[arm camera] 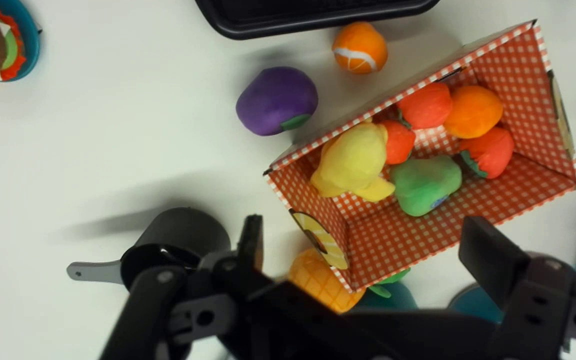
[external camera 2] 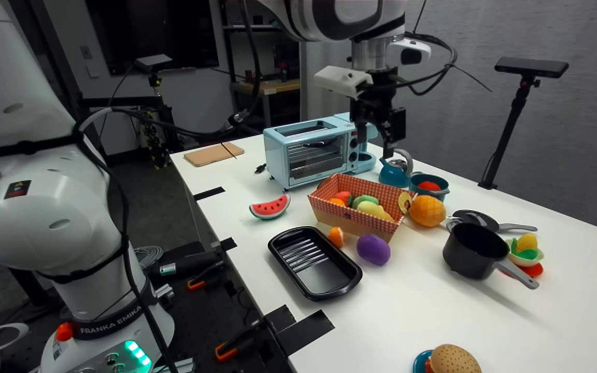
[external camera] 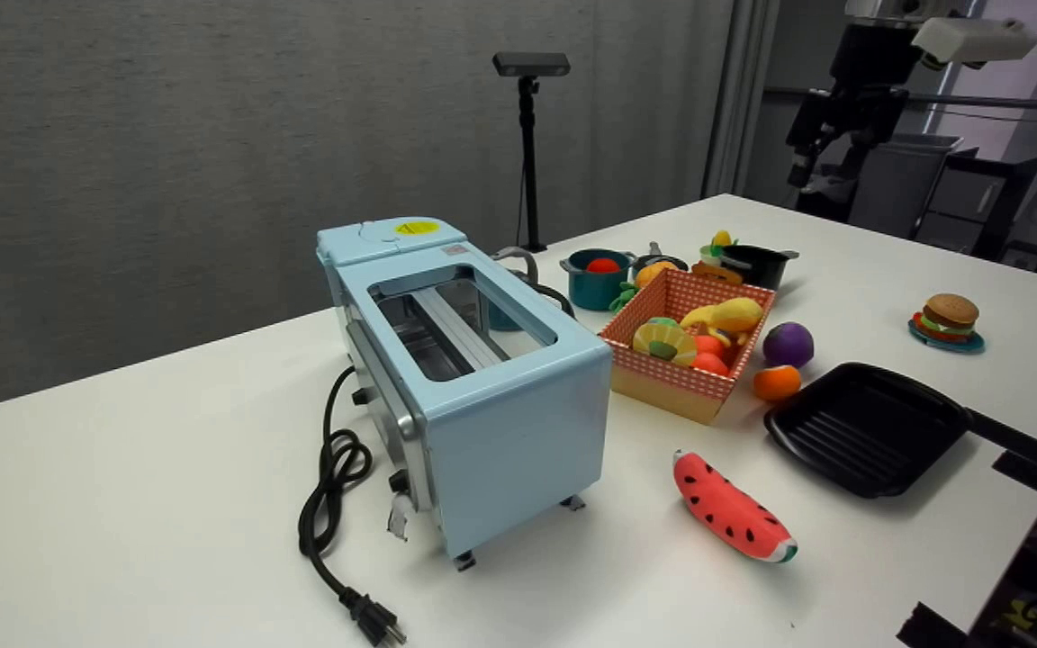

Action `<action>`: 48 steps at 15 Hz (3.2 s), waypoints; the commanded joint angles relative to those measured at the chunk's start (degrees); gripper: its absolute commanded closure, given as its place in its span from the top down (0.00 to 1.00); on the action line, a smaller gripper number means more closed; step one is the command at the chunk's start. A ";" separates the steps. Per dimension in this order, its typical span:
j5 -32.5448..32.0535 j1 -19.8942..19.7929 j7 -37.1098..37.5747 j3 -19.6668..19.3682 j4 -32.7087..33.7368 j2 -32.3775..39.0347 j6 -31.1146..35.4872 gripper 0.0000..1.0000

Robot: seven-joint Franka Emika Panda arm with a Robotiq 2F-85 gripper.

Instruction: Remove the green object from the box and put it on the table

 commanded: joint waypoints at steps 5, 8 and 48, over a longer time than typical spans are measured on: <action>-5.94 0.74 3.16 -0.41 14.73 16.78 -0.23 1.00; -7.83 2.16 4.40 -0.01 18.05 21.78 -0.25 1.00; -13.06 10.24 2.36 0.69 24.71 36.30 -1.51 1.00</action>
